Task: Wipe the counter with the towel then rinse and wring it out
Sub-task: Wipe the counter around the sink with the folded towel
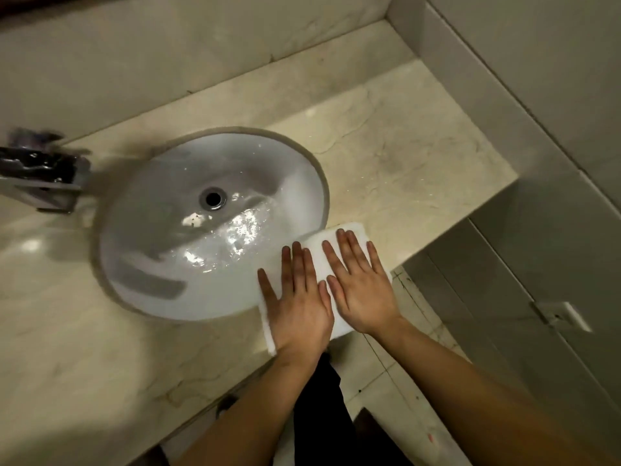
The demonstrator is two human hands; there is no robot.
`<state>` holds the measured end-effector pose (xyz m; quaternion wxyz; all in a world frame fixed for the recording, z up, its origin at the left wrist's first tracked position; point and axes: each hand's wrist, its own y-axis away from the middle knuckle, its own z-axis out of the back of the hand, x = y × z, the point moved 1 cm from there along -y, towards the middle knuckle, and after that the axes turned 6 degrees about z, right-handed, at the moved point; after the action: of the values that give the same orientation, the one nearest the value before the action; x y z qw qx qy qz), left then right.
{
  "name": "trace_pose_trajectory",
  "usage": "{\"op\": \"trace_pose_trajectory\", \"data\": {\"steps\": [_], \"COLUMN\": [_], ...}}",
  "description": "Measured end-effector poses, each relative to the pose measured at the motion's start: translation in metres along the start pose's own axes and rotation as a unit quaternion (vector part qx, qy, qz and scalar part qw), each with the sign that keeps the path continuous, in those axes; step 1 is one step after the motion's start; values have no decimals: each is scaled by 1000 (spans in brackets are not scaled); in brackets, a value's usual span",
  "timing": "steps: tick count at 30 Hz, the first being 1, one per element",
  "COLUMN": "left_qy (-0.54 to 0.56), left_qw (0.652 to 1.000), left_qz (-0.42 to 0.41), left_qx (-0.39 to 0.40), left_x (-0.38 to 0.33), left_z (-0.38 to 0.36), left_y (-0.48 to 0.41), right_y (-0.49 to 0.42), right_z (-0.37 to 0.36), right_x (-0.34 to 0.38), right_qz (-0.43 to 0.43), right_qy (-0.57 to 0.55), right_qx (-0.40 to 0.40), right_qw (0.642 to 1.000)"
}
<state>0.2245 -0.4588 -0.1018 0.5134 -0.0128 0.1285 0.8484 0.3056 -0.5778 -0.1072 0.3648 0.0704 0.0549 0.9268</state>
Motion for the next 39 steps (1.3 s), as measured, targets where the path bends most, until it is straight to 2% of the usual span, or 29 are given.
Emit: {"op": "trace_pose_trajectory", "data": {"steps": [6, 13, 22, 29, 39], "left_qy": [-13, -12, -9, -9, 19], "left_qw": [1000, 999, 999, 999, 998], "left_qz": [-21, -43, -45, -34, -2], "left_qx": [16, -10, -26, -38, -57], "left_x": [-50, -90, -117, -119, -116], "left_z": [0, 2, 5, 6, 9], "left_y": [-36, -72, -116, -112, -152], "right_y": [-12, -27, -58, -50, -101], "right_z": [6, 13, 27, 24, 28], "right_x": [-60, -108, -147, -133, -152], "right_qz": [-15, -28, -22, -37, 39], "right_qy": [11, 1, -22, -12, -18], "right_qx": [0, -6, -15, -44, -30], "right_qw": [1000, 1000, 999, 998, 999]}}
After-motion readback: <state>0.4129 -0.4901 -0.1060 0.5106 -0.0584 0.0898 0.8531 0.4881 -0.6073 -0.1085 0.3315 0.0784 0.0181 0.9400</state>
